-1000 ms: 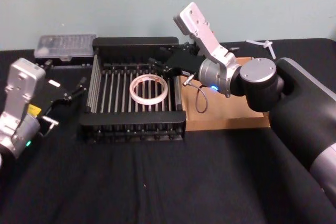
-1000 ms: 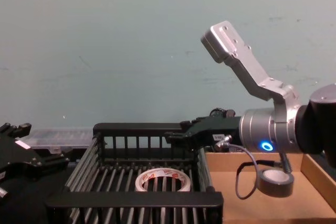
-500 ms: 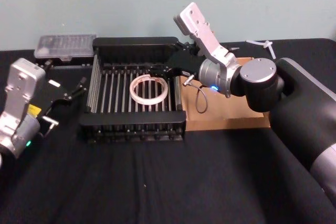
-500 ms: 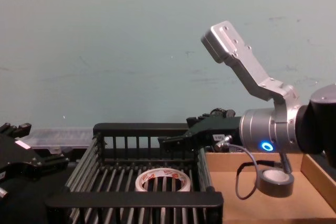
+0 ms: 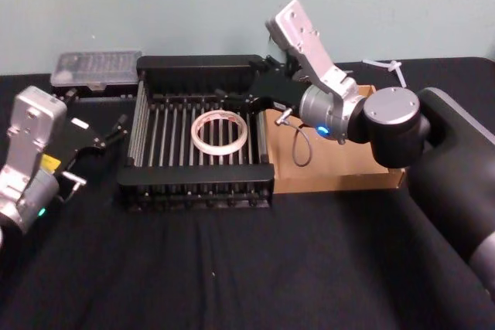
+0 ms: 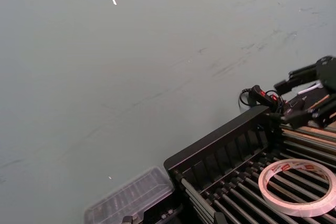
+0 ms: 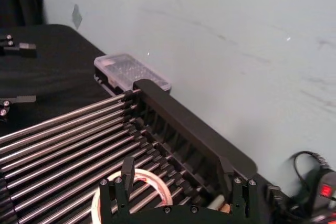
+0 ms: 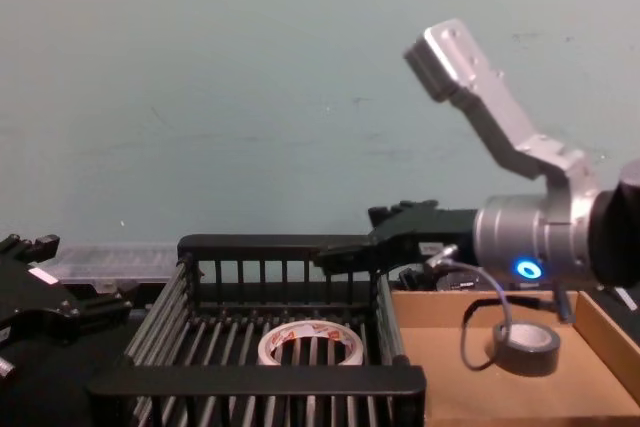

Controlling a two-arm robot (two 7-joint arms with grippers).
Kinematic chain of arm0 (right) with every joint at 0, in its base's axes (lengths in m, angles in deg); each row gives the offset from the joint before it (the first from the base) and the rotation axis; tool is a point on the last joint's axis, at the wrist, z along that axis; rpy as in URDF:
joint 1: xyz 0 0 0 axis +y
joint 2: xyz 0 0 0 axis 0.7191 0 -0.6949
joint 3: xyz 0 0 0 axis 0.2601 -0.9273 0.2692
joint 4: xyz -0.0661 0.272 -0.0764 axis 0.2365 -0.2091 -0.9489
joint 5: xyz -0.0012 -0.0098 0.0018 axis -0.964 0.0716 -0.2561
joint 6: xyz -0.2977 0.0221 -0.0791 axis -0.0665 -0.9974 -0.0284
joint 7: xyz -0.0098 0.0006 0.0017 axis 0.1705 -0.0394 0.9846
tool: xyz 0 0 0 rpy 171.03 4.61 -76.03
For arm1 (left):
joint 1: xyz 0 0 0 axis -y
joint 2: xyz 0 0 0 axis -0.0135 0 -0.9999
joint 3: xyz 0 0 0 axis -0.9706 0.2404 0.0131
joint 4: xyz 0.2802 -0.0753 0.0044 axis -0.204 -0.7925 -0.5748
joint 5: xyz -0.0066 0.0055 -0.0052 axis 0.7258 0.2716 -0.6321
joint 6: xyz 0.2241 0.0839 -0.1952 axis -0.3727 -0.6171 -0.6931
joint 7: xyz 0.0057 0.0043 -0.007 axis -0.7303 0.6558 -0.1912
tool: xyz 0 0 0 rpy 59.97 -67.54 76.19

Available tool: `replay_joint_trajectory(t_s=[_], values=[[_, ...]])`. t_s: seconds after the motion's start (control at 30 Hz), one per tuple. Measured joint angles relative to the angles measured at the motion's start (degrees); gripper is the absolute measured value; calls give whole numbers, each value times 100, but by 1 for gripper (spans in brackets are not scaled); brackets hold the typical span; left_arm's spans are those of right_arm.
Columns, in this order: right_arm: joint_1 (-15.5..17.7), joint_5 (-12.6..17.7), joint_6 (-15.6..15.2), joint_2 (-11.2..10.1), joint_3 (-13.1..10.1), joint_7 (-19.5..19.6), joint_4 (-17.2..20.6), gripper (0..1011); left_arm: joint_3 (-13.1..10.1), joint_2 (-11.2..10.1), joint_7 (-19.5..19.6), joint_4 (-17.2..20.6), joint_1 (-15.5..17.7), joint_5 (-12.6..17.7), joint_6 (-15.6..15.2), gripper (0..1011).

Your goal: Pick up the white tape and place it into the black box , Pick up the silver tape and place it into the brown box.

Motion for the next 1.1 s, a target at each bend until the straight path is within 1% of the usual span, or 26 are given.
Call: replay_joint_trajectory(t_s=[0.1, 0.2, 0.3, 0.33, 0.4, 0.43, 0.53, 0.57, 0.63, 0.67, 0.73, 0.77, 0.87, 0.9, 1.1], values=[[111, 21, -37, -78, -67, 45, 215, 1002, 0, 0, 0, 0, 0, 0, 0, 1001], [390, 67, -137, -270, -225, 165, 734, 1002, 0, 0, 0, 0, 0, 0, 0, 1001], [587, 89, -201, -409, -339, 260, 1076, 1002, 0, 0, 0, 0, 0, 0, 0, 1001], [715, 99, -236, -488, -408, 327, 1278, 1002, 0, 0, 0, 0, 0, 0, 0, 1001], [849, 101, -259, -571, -488, 399, 1482, 1002, 0, 0, 0, 0, 0, 0, 0, 1001], [993, 99, -283, -656, -575, 496, 1690, 1002, 0, 0, 0, 0, 0, 0, 0, 1001], [1211, 96, -297, -768, -717, 635, 1967, 1002, 0, 0, 0, 0, 0, 0, 0, 1001], [1357, 82, -302, -839, -807, 731, 2132, 1002, 0, 0, 0, 0, 0, 0, 0, 1001], [1501, 57, -305, -900, -894, 813, 2272, 1002, 0, 0, 0, 0, 1, 0, 0, 1001], [1631, 22, -303, -955, -980, 891, 2396, 1002, 0, 0, 0, 0, 0, 0, 0, 1001], [1742, -32, -292, -1001, -1036, 970, 2482, 1002, 0, 0, 0, 0, 0, 0, 0, 1001], [1867, -96, -267, -1052, -1099, 1052, 2567, 1003, 0, 0, 0, 0, 0, 0, 0, 1001], [2028, -170, -231, -1110, -1191, 1157, 2663, 1002, 0, 0, 0, 0, 0, 0, 0, 1001], [2128, -216, -216, -1136, -1242, 1219, 2703, 1002, 0, 0, 0, 0, 0, 0, 0, 1001], [2370, -355, -182, -1174, -1385, 1364, 2737, 1002, 0, 0, 0, 0, 0, 0, 0, 1001]])
